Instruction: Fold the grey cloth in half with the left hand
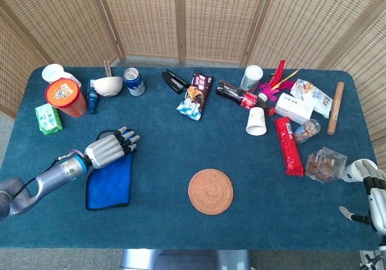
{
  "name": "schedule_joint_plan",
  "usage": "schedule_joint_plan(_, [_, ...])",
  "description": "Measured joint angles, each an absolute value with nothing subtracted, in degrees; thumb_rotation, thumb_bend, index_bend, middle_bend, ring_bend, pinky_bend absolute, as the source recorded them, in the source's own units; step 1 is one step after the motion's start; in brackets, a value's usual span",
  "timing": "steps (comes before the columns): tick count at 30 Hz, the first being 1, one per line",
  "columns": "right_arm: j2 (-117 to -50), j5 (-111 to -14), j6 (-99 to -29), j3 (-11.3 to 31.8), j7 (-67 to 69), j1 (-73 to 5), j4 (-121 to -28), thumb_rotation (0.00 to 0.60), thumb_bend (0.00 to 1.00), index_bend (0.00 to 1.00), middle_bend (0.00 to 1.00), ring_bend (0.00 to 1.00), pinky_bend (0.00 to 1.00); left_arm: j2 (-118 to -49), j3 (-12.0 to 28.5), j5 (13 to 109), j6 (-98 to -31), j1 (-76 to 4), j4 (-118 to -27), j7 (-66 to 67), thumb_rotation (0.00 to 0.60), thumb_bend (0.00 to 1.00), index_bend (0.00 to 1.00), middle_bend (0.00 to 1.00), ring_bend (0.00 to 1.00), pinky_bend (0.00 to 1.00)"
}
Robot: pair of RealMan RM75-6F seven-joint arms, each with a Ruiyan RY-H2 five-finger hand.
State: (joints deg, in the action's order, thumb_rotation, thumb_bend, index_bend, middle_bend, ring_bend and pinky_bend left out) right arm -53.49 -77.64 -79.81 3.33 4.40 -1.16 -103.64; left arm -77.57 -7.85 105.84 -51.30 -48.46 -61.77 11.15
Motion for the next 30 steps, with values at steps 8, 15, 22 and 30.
schedule_joint_plan(8, [-53.4, -77.7, -80.0, 3.3, 4.6, -1.1, -103.7, 0.6, 0.0, 0.02, 0.0, 0.0, 0.0, -78.3, -6.7, 103.3, -48.0, -49.2, -63.5, 13.9, 0.6, 0.5, 0.16, 0.0, 0.0, 0.14])
schedule_joint_plan(15, [-53.2, -77.9, -79.9, 3.3, 5.1, -1.0, -103.7, 0.6, 0.0, 0.02, 0.0, 0.0, 0.0, -78.0, -6.0, 101.7, -47.3, -49.5, -66.2, 15.6, 0.6, 0.44, 0.17, 0.0, 0.0, 0.15])
schedule_joint_plan(22, [-53.0, -78.2, -79.9, 3.2, 5.6, -1.0, -103.8, 0.6, 0.0, 0.03, 0.0, 0.0, 0.0, -78.1, -5.6, 100.4, -47.6, -48.8, -67.0, 17.4, 0.6, 0.44, 0.24, 0.0, 0.0, 0.15])
schedule_joint_plan(30, [-52.7, -78.7, -80.1, 3.1, 6.1, -0.9, -104.0, 0.6, 0.0, 0.03, 0.0, 0.0, 0.0, -79.3, -5.4, 99.4, -47.4, -48.5, -66.7, 18.9, 0.6, 0.44, 0.26, 0.0, 0.0, 0.15])
